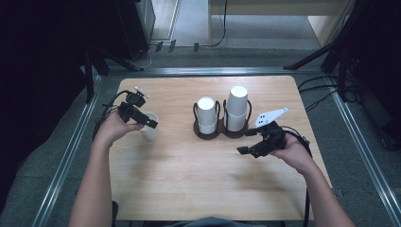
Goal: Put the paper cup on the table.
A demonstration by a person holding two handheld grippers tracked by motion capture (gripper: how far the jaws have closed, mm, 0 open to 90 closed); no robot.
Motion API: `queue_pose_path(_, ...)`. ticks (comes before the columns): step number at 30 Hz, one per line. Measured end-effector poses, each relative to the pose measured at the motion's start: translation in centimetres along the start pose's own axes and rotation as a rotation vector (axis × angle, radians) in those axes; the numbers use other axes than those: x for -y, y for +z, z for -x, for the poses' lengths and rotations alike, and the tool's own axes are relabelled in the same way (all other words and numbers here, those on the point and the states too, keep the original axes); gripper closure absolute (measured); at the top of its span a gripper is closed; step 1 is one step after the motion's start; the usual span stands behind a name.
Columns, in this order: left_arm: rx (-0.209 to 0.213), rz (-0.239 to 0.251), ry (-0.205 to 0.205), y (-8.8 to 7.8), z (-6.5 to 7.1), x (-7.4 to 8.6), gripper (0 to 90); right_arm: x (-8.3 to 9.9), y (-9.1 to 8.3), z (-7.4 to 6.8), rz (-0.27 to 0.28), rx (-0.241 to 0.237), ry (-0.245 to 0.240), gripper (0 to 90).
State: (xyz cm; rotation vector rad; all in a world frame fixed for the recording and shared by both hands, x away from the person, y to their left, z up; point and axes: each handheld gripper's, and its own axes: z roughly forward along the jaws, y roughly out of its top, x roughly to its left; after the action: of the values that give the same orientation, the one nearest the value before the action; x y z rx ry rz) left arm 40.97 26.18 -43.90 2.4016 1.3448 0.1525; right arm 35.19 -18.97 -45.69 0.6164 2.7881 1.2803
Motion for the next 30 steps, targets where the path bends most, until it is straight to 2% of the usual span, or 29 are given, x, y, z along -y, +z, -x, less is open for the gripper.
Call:
queue_pose_path(6,0.009,0.047,-0.008,-0.9,-0.1,0.1,9.5,0.1,0.0,0.0,-0.001,0.000,0.000,23.4)
queue_pose_path(11,0.027,0.103,-0.026,-1.9,-0.1,0.1,9.5,0.1,-0.1,0.1,0.003,0.003,0.006,23.3)
queue_pose_path(15,0.052,0.147,-0.024,-2.8,0.0,0.1,9.6,0.1,-0.1,0.0,0.001,0.002,0.005,23.4)
queue_pose_path(18,0.053,0.184,-0.005,-3.4,0.5,-0.1,9.7,0.2,-0.1,0.1,0.002,0.002,0.008,23.4)
queue_pose_path(20,0.069,0.205,0.002,-3.8,0.8,-0.3,9.7,0.2,-0.2,0.1,0.003,0.002,0.010,23.4)
queue_pose_path(25,0.094,0.236,0.015,-4.1,1.6,-0.6,9.8,0.3,-0.3,0.2,0.006,0.007,0.012,23.4)
queue_pose_path(30,0.111,0.259,0.048,-4.1,2.6,-0.8,11.1,0.2,-0.4,0.1,0.009,0.012,0.010,23.4)
